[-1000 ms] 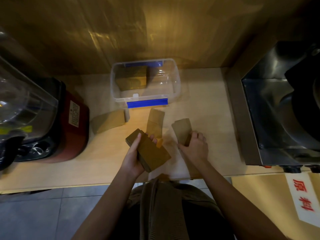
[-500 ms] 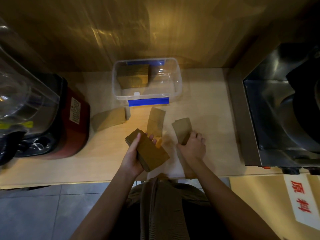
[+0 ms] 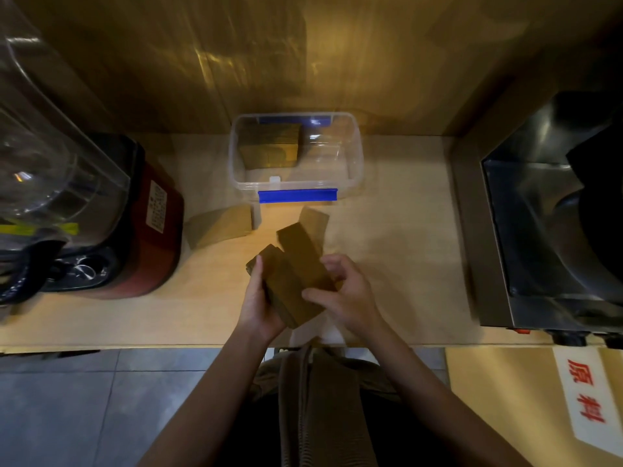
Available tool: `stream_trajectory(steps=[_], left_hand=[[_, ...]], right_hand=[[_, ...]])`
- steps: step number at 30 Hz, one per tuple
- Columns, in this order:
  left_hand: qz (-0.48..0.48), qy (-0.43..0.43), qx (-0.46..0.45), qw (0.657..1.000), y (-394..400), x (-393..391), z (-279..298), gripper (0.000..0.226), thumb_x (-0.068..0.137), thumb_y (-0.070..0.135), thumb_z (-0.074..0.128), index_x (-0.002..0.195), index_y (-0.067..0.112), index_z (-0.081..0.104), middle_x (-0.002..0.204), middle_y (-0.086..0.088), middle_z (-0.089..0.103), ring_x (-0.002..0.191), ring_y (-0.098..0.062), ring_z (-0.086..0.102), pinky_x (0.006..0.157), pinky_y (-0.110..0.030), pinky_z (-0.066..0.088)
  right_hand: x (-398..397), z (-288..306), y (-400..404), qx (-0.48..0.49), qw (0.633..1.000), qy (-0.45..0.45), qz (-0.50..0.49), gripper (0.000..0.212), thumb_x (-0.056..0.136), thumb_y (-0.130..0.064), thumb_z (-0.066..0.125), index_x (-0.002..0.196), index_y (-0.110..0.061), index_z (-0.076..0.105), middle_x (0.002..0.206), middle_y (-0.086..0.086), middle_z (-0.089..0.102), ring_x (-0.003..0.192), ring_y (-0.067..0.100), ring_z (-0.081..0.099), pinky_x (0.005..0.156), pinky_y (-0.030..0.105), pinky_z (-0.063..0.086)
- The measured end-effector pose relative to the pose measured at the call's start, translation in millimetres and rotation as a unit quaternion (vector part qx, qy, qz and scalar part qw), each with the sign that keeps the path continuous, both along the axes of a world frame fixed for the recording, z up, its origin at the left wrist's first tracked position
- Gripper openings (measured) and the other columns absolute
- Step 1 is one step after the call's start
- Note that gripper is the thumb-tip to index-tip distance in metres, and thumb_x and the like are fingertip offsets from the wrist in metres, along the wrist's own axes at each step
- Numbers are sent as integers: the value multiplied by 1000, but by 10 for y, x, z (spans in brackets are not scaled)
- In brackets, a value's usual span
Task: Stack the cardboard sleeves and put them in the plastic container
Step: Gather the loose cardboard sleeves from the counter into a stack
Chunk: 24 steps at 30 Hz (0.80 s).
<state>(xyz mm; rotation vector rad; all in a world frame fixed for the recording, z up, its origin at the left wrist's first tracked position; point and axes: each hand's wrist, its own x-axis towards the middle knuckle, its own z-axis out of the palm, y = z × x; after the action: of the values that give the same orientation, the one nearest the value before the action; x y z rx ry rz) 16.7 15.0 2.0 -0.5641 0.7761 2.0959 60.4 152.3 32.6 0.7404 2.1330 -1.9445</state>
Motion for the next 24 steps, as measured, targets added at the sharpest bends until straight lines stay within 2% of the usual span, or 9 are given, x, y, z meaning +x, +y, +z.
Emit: stream_trajectory(steps=[3, 5, 9, 13, 16, 18, 19, 22, 24], left_hand=[[-13, 22, 26, 999, -5, 19, 29, 76, 38, 62, 78, 102, 20, 71, 102, -10, 74, 97, -25, 68, 80, -40, 57], [-12, 29, 41, 999, -3, 18, 26, 75, 38, 58, 81, 101, 18, 71, 100, -7, 74, 94, -21, 69, 79, -37, 58], [14, 31, 41, 999, 4, 4, 15, 79, 38, 49, 85, 107, 19, 60, 95, -1, 73, 90, -17, 69, 80, -36, 57], [24, 18, 25, 999, -45, -17, -28, 66, 42, 47, 85, 99, 21, 64, 87, 1, 72, 84, -15, 69, 74, -34, 58], [19, 3, 6, 1000, -102, -47, -50, 55, 41, 51, 83, 88, 24, 70, 85, 3, 72, 80, -14, 69, 80, -39, 55], [22, 4, 2, 1000, -125, -66, -39, 50, 42, 52, 81, 82, 24, 72, 82, 4, 72, 78, -13, 68, 86, -41, 50], [33, 1, 4, 999, -136, -76, -31, 48, 43, 51, 81, 81, 23, 73, 82, 4, 72, 78, -13, 68, 84, -40, 52], [78, -32, -6, 996, -175, -118, -34, 41, 50, 48, 79, 82, 22, 73, 86, 2, 72, 79, -13, 69, 80, -38, 55], [100, -46, -17, 994, -209, -142, -35, 33, 62, 47, 68, 81, 21, 73, 88, 1, 71, 79, -14, 69, 85, -40, 51]], right_hand=[[17, -15, -142, 105, 992, 4, 67, 57, 60, -23, 78, 110, -23, 53, 111, -3, 48, 106, 17, 48, 87, 26, 47], [13, -23, -189, 164, 981, 21, 104, 60, 58, -25, 76, 113, -21, 54, 111, -8, 46, 112, 19, 44, 97, 37, 43], [12, -7, -218, 206, 967, 27, 149, 63, 59, -31, 73, 117, -17, 53, 117, 3, 50, 112, 20, 43, 91, 30, 39], [-33, -18, -197, 226, 951, 14, 209, 62, 67, -35, 74, 121, -19, 50, 123, 3, 49, 112, 19, 39, 89, 29, 35], [-154, 11, -119, 175, 952, -20, 249, 46, 77, -40, 66, 118, -22, 55, 122, 1, 50, 112, 16, 39, 91, 33, 38], [-282, -5, -48, 129, 960, -24, 247, 30, 85, -36, 57, 109, -17, 63, 117, 4, 59, 107, 16, 50, 89, 37, 45], [-363, -35, -7, 153, 957, -24, 247, 26, 88, -32, 54, 105, -16, 65, 112, 5, 63, 102, 17, 54, 88, 38, 46], [-635, -208, 153, 356, 889, 7, 288, 25, 89, -20, 50, 111, -16, 61, 112, 9, 66, 107, 22, 54, 91, 36, 43], [-817, -329, 251, 470, 796, 12, 380, 40, 86, -18, 51, 126, -16, 49, 131, 10, 55, 125, 25, 41, 105, 38, 31]])
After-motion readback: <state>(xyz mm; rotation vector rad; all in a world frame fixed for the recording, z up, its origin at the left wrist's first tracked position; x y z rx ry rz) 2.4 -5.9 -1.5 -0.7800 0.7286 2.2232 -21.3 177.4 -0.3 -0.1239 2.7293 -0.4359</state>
